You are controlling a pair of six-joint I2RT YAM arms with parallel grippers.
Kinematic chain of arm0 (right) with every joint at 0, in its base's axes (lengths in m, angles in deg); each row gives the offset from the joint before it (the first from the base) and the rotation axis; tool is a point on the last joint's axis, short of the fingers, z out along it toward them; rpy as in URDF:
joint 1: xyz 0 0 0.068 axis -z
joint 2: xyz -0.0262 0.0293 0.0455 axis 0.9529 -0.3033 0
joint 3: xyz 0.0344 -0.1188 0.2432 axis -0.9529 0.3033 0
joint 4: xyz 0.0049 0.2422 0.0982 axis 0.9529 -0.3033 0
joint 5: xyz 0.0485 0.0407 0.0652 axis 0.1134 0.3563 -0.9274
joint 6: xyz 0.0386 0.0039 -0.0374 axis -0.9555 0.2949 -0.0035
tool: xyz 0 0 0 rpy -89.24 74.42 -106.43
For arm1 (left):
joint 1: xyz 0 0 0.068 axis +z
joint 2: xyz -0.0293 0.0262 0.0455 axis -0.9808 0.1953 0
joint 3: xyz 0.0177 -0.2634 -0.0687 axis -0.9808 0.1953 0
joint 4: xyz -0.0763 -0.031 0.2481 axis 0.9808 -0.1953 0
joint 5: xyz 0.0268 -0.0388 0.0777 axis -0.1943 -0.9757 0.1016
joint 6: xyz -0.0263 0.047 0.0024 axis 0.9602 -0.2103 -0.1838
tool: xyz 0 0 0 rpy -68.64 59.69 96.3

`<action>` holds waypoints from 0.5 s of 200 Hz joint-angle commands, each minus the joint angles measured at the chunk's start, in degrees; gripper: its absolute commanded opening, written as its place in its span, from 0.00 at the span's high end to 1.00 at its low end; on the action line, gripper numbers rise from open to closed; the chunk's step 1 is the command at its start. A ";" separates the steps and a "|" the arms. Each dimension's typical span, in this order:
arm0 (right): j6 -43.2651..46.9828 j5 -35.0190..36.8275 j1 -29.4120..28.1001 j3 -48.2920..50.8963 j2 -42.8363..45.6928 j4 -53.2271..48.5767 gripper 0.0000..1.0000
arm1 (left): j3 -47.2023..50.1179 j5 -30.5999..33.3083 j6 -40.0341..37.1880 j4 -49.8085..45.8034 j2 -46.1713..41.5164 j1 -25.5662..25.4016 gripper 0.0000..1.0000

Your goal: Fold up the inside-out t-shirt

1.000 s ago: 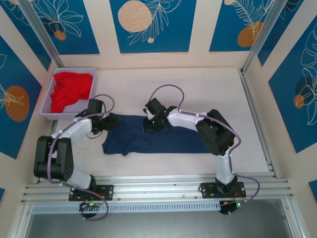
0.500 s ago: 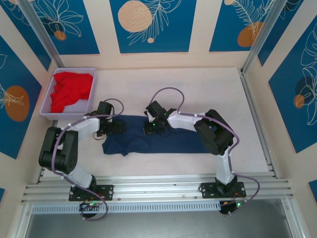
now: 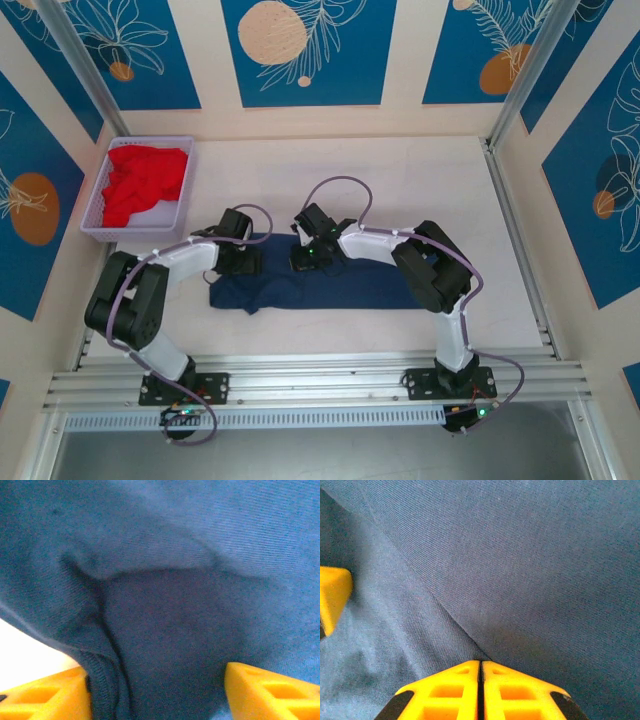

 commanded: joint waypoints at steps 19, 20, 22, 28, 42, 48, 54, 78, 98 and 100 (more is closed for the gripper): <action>-0.54 -0.56 0.36 1.42 1.68 -1.63 0.88 | 2.05 -11.25 1.47 6.56 2.65 -2.55 0.64; -0.54 -0.56 0.39 1.42 1.68 -1.63 0.88 | 2.17 -11.34 1.50 6.74 2.62 -2.55 0.65; -0.54 -0.56 0.37 1.42 1.75 -1.63 0.88 | 2.38 -11.59 1.59 7.11 2.53 -2.54 0.66; -0.54 -0.47 0.33 1.38 1.85 -1.63 0.88 | 3.12 -12.14 1.91 8.22 2.28 -2.57 0.69; -0.54 -0.41 0.49 1.18 2.04 -1.63 0.88 | 5.09 -13.22 2.68 11.16 1.50 -2.54 0.76; -0.61 -0.30 0.50 1.09 2.12 -1.63 0.88 | 5.77 -13.49 2.98 12.22 1.17 -2.55 0.79; -0.63 -0.30 0.57 1.00 2.20 -1.62 0.88 | 6.30 -13.55 3.10 13.03 1.01 -2.56 0.82; -0.39 -0.21 0.86 0.64 3.31 -2.25 0.87 | 6.70 -11.05 2.12 12.50 -0.34 -2.47 0.97; 0.31 -0.38 1.58 0.78 6.70 -3.07 0.79 | 6.57 -7.18 0.49 11.08 -3.23 -2.06 1.00; 0.37 -0.38 1.67 0.86 7.12 -3.11 0.78 | 6.49 -6.93 0.28 10.90 -3.57 -1.96 1.00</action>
